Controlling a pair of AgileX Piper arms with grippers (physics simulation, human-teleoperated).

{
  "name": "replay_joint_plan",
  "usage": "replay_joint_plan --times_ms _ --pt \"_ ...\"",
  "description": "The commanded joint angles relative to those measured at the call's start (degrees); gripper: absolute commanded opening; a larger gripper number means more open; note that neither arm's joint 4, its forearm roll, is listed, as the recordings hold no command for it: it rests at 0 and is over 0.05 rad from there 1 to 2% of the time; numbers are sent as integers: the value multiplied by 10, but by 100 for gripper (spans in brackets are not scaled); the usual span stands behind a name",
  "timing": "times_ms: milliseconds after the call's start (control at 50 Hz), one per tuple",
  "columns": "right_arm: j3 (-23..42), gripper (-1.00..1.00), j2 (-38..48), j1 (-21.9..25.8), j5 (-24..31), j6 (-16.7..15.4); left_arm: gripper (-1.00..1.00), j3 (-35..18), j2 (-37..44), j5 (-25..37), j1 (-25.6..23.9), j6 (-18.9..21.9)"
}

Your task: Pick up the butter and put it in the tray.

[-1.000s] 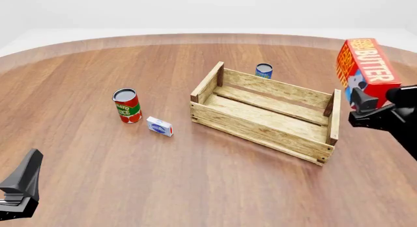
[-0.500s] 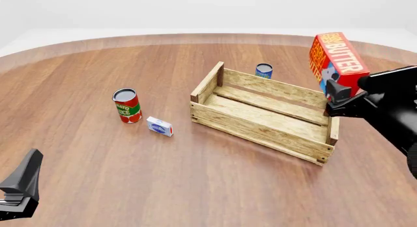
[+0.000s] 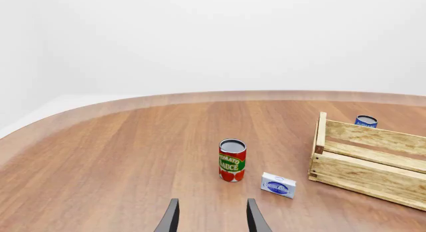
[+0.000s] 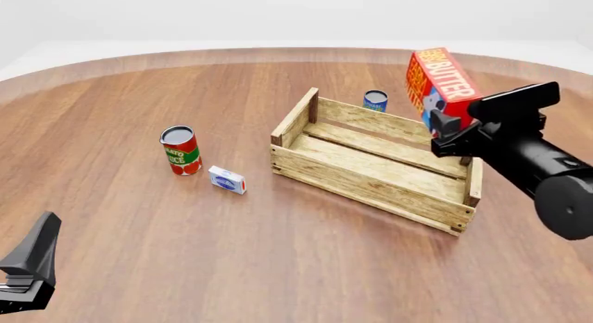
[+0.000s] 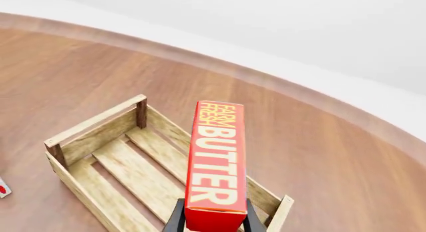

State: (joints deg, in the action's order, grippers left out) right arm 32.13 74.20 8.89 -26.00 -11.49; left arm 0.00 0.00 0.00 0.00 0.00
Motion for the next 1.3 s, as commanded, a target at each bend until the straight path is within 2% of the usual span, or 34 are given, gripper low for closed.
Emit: replay_joint_plan --times_ms 20,640,1300 --pt "34 -100 40 20 -16 11 100 0 0 0 0 0" --pt "71 -100 139 53 -39 22 100 0 0 0 0 0" --pt "88 -100 202 61 -57 33 100 0 0 0 0 0"
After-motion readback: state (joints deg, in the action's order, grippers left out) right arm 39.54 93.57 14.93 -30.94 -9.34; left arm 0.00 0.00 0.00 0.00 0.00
